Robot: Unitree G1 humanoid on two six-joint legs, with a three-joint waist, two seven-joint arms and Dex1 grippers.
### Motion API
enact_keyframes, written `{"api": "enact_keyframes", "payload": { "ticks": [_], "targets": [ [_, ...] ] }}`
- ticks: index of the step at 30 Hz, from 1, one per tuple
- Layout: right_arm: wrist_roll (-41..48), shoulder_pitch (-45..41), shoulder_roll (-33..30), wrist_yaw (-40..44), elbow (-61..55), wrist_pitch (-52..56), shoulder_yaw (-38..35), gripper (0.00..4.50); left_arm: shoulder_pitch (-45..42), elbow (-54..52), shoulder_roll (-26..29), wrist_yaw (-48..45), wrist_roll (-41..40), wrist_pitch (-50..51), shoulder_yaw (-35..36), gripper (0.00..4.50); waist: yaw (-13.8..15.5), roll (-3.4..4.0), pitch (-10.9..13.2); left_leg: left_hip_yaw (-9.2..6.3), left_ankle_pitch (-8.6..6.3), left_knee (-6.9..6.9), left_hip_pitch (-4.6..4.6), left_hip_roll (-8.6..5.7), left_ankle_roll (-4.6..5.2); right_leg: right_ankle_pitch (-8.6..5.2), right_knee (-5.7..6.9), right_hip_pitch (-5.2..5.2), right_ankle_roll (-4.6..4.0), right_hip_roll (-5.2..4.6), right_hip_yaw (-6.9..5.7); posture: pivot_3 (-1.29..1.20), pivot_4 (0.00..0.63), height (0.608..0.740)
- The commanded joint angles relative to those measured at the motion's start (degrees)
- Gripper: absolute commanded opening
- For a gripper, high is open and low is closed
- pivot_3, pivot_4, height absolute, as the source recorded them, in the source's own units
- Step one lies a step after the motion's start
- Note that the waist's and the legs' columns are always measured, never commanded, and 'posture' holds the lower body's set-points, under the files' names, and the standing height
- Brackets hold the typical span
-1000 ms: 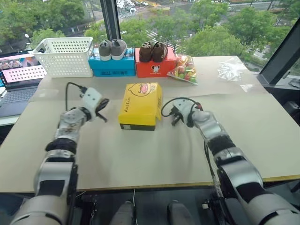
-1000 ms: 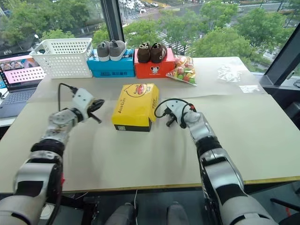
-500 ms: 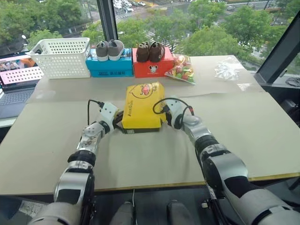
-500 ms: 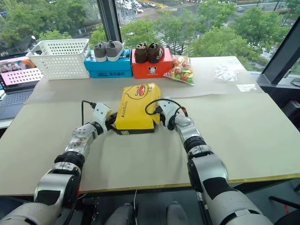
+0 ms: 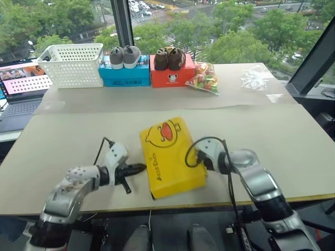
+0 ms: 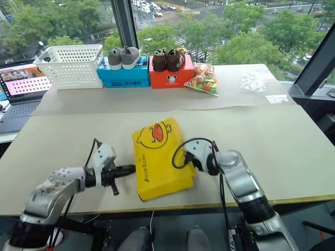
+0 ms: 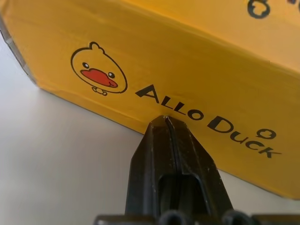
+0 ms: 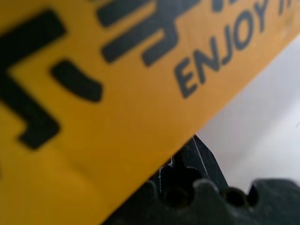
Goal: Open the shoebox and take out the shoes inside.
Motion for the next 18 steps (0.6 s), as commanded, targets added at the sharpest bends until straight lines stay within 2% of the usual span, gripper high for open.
{"api": "enact_keyframes", "payload": {
  "ticks": [1,5,9,13,18],
  "targets": [
    [2.3,0.6,0.0,0.0,-5.2,4.0,1.8,0.12,-1.7,-3.0,-0.5,1.0,-1.1,-2.0,-0.5,0.03,0.3,-0.01,0.0,0.03,-0.02,0.00,0.04,0.14,-0.03,0.00,-0.01,0.05,-0.01,0.00,-0.01,0.00,0.150,0.740],
    [2.7,0.6,-1.8,-0.9,-3.2,4.0,0.4,0.12,-6.2,4.2,1.9,3.4,4.9,-8.1,0.3,0.03,1.3,-0.05,0.0,0.19,-0.03,0.00,0.04,0.25,-0.05,0.00,-0.17,0.09,-0.03,0.03,-0.05,0.00,0.150,0.740],
    [1.2,-0.3,-6.4,-1.2,3.3,-1.1,-1.6,0.12,-12.2,11.4,8.0,2.3,7.4,-13.6,3.9,0.03,1.4,-0.06,0.0,0.23,0.00,-0.02,0.00,0.24,0.01,0.03,-0.32,0.10,-0.02,0.04,-0.07,0.00,0.150,0.740],
    [2.5,-2.3,-8.5,-1.0,6.6,-3.0,-3.0,0.12,-14.5,12.5,11.4,0.1,5.5,-13.1,5.4,0.03,1.5,-0.07,0.0,0.26,0.05,-0.04,0.00,0.24,0.12,0.04,-0.44,0.17,0.01,0.03,-0.08,0.00,0.150,0.740],
    [4.5,-4.6,-10.4,0.4,11.1,-4.7,-4.0,0.12,-13.4,4.7,21.2,-11.0,-2.5,-6.3,8.1,0.03,1.5,-0.24,0.1,0.25,0.05,-0.09,-0.08,0.27,0.18,0.07,-0.65,0.20,0.05,0.03,-0.11,0.00,0.150,0.740]
  ]
}}
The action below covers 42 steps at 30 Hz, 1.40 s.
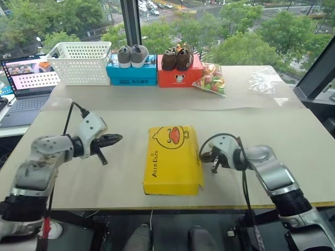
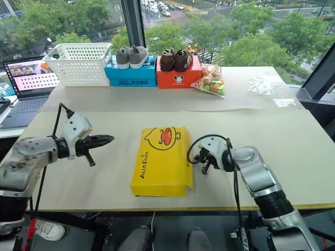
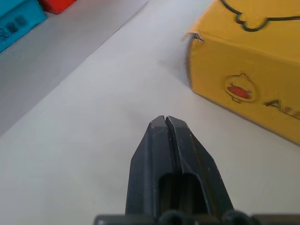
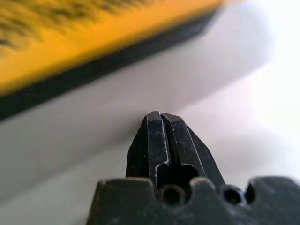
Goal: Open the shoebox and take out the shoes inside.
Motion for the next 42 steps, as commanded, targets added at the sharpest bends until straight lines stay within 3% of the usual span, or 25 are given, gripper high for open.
{"api": "enact_keyframes", "payload": {
  "ticks": [1,7,12,15,24,26,31,35,42],
  "targets": [
    [1.0,-0.9,-1.1,0.9,2.9,-1.8,-1.3,0.12,-1.4,-6.0,6.6,-7.4,-7.0,4.7,4.1,0.03,0.0,-0.06,0.0,0.00,0.01,-0.02,-0.04,0.02,0.02,0.01,-0.03,-0.04,-0.01,0.02,-0.01,0.00,0.150,0.740],
    [10.0,-1.6,1.6,7.9,-1.6,1.0,-1.7,0.12,-9.7,-6.7,16.2,-14.2,-17.3,13.9,8.7,0.03,-0.3,-0.19,0.1,0.00,-0.01,-0.03,-0.10,0.26,0.08,0.01,-0.15,-0.06,-0.03,0.25,-0.04,0.00,0.150,0.740],
    [16.4,-5.0,2.3,11.4,-3.8,4.7,-3.1,0.12,-15.7,-3.4,18.8,-13.7,-21.6,18.0,11.0,0.03,-0.7,-0.06,0.3,0.07,-0.05,-0.03,-0.17,0.37,0.11,0.01,-0.15,-0.20,-0.06,0.45,0.03,0.00,0.150,0.740],
    [15.3,-6.0,1.6,11.3,-2.9,2.9,-1.7,0.00,-13.4,-4.8,19.9,-15.4,-23.7,19.6,11.9,0.68,-0.6,-0.07,0.3,0.08,-0.06,-0.03,-0.17,0.44,0.11,0.01,-0.14,-0.23,-0.07,0.54,0.03,0.00,0.150,0.740],
    [19.6,-10.2,4.4,12.2,-3.4,4.9,-2.8,0.00,-15.4,-4.8,24.4,-16.5,-26.2,20.6,12.7,3.96,-0.6,-0.12,0.3,0.17,-0.09,-0.02,-0.35,0.51,0.07,0.09,-0.13,-0.52,-0.23,0.59,0.11,0.00,0.150,0.740],
    [23.0,-12.9,6.0,12.3,-4.0,7.3,-4.6,0.00,-16.2,-4.1,25.5,-16.8,-26.6,20.8,12.9,4.48,-1.1,-0.09,0.4,0.28,-0.09,-0.04,-0.36,0.55,0.07,0.11,-0.09,-0.60,-0.26,0.59,0.18,0.00,0.150,0.740],
    [32.8,-23.7,14.3,10.2,-4.6,14.2,-7.0,0.00,-20.7,-3.3,32.5,-18.7,-28.2,21.8,14.3,4.48,-2.0,-0.15,0.4,0.30,-0.09,-0.04,-0.42,0.62,0.07,0.13,-0.05,-0.69,-0.29,0.67,0.19,0.00,0.150,0.740],
    [35.1,-31.9,20.7,6.7,0.7,16.9,-7.2,0.00,-21.9,-3.9,35.4,-18.4,-29.8,24.1,16.3,4.48,-2.0,-0.11,0.5,0.28,-0.10,-0.09,-0.42,0.61,0.06,0.13,-0.05,-0.70,-0.28,0.68,0.19,0.00,0.150,0.740],
    [26.1,-39.6,36.6,0.8,16.0,6.4,2.3,0.00,-19.2,-6.2,37.4,-16.7,-31.7,29.6,23.9,4.48,-2.2,-0.09,0.5,0.27,-0.10,-0.09,-0.37,0.62,0.05,0.13,0.17,-0.79,-0.29,0.72,0.20,0.00,0.150,0.740]
  ]
}}
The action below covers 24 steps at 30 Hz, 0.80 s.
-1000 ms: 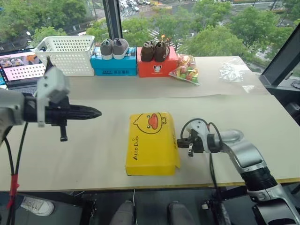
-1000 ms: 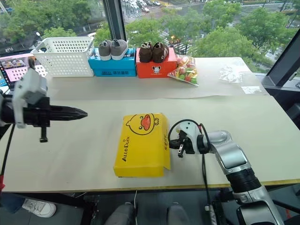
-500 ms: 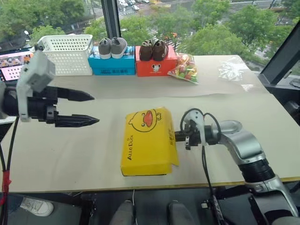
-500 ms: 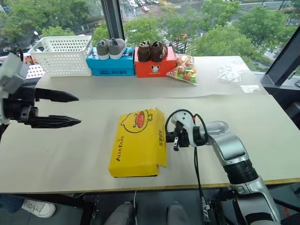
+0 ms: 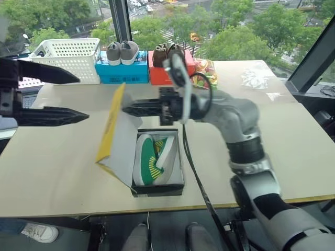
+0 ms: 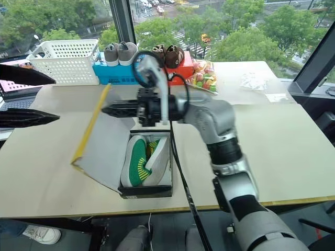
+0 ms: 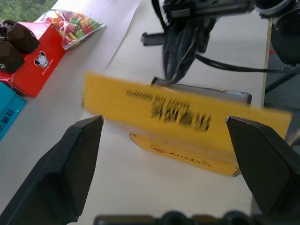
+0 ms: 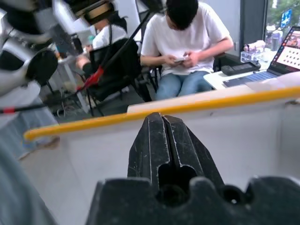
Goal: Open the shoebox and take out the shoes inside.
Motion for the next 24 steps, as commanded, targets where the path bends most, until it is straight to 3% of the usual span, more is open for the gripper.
{"api": "enact_keyframes", "payload": {
  "ticks": [1,5,9,13,18,22,24],
  "targets": [
    [-7.7,-2.4,6.9,-1.3,8.1,-10.7,7.4,0.00,1.1,-2.3,2.1,1.0,-1.0,3.3,6.2,4.48,-0.4,0.00,0.0,0.03,0.00,-0.02,0.04,0.01,0.00,0.00,0.05,-0.04,0.00,0.00,0.01,0.00,0.150,0.740],
    [-13.8,-2.3,14.1,-1.8,19.4,-20.3,11.9,0.00,1.3,-2.8,3.9,1.3,-1.9,5.5,8.5,4.48,-1.0,-0.02,0.0,0.03,-0.01,-0.06,0.06,0.03,-0.02,-0.02,0.33,-0.20,-0.04,0.03,0.01,0.00,0.150,0.740],
    [-16.5,-2.4,14.6,-2.8,22.7,-25.4,11.7,0.00,1.9,-3.5,4.0,2.8,-2.5,5.3,8.5,4.48,-0.9,-0.10,0.0,0.00,0.01,-0.01,0.07,0.00,-0.08,-0.02,0.30,-0.16,-0.04,0.03,0.00,0.00,0.150,0.740],
    [-13.1,-2.6,5.2,1.3,11.6,-16.1,8.1,0.00,5.9,-4.0,1.5,3.6,0.1,2.9,7.3,4.48,-0.9,-0.09,0.0,-0.01,0.04,-0.04,0.08,0.02,-0.13,-0.02,0.50,-0.26,-0.08,0.03,0.01,0.00,0.150,0.740],
    [-3.6,-2.4,-7.4,4.2,-3.0,4.4,2.3,0.00,10.3,-3.5,-2.2,3.9,3.6,-4.1,3.1,4.48,0.2,-0.10,0.0,0.01,0.04,0.00,0.06,0.03,-0.14,-0.01,0.52,-0.24,-0.12,0.03,0.01,0.00,0.150,0.740],
    [-1.4,2.2,-17.0,8.4,-12.4,8.8,4.6,0.00,8.6,-0.4,-4.3,4.3,7.1,-10.1,-3.3,4.48,0.2,-0.13,0.0,0.04,0.03,-0.03,0.07,0.06,-0.13,-0.02,0.50,-0.25,-0.20,0.03,0.00,0.00,0.150,0.740],
    [0.0,5.2,-20.1,9.0,-15.9,11.3,5.3,0.54,6.7,1.9,-5.1,3.5,9.7,-13.4,-7.5,4.50,0.0,-0.13,0.0,0.13,0.00,-0.01,0.07,0.11,-0.16,-0.04,0.51,-0.26,-0.22,0.03,0.03,0.00,0.150,0.740]
  ]
}}
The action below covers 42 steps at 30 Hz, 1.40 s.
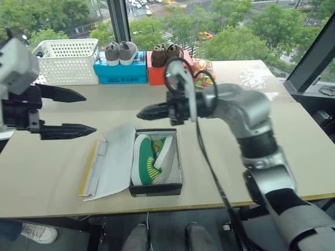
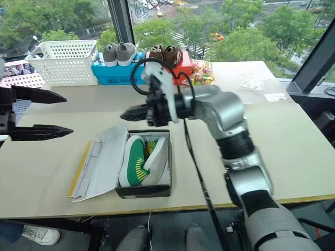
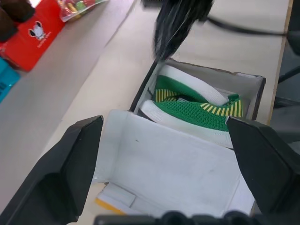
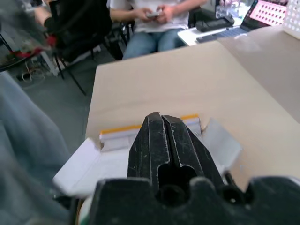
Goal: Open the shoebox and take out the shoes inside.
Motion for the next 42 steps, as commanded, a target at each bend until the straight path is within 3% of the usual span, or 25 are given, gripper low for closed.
{"api": "enact_keyframes", "payload": {
  "ticks": [1,7,12,19,28,34,42],
  "targets": [
    [3.6,4.5,-4.5,2.2,-8.2,4.7,1.6,0.70,-4.6,4.3,-0.7,-0.9,4.8,-6.6,-5.7,4.50,0.0,0.00,0.0,0.02,0.00,0.00,0.00,0.00,0.00,0.00,0.03,-0.01,-0.01,0.00,0.01,0.00,0.150,0.740],
    [4.6,6.6,-5.2,-0.1,-10.1,7.6,2.8,2.82,-10.5,9.0,-2.9,-3.1,8.5,-9.7,-12.2,4.50,0.0,0.00,0.0,0.07,0.00,0.09,-0.08,0.02,0.01,-0.01,0.03,-0.08,-0.01,0.00,0.03,0.00,0.150,0.740],
    [5.8,8.1,-5.1,-1.4,-12.2,9.6,4.5,4.48,-11.6,9.6,-3.4,-4.1,9.3,-9.6,-13.0,4.50,0.2,-0.01,0.0,0.06,0.00,0.10,-0.12,0.01,0.01,-0.01,0.03,-0.08,-0.01,0.00,0.01,0.00,0.150,0.740],
    [8.0,9.0,-2.6,-4.4,-11.3,13.9,4.4,4.48,-9.3,8.5,-2.7,-4.0,9.1,-8.5,-11.0,4.50,0.0,-0.01,0.0,0.03,0.01,0.15,-0.17,0.02,0.01,-0.01,0.08,-0.13,-0.01,0.00,0.00,0.00,0.150,0.740],
    [8.1,6.3,3.6,-7.8,1.3,19.7,4.5,4.48,-4.6,5.8,-2.7,-2.2,8.9,-7.4,-6.8,4.50,0.1,-0.01,0.0,0.03,0.01,0.16,-0.19,0.02,0.01,0.00,0.10,-0.17,-0.02,0.01,0.01,0.00,0.150,0.740],
    [0.3,2.7,4.4,-4.4,15.9,10.0,11.4,4.48,-2.0,4.4,-2.7,-0.7,8.8,-6.4,-3.8,4.50,0.0,-0.01,0.0,0.04,0.01,0.16,-0.13,0.03,0.01,0.02,0.11,-0.16,-0.04,0.04,0.02,0.00,0.150,0.740],
    [-5.2,-2.6,3.8,2.3,23.0,3.0,15.8,4.48,5.0,0.5,-3.2,1.0,8.3,-4.0,2.4,4.50,0.3,-0.01,0.0,-0.01,0.01,0.17,-0.01,0.02,0.00,0.02,0.07,0.03,-0.04,0.04,-0.01,0.00,0.150,0.740]
  ]
}}
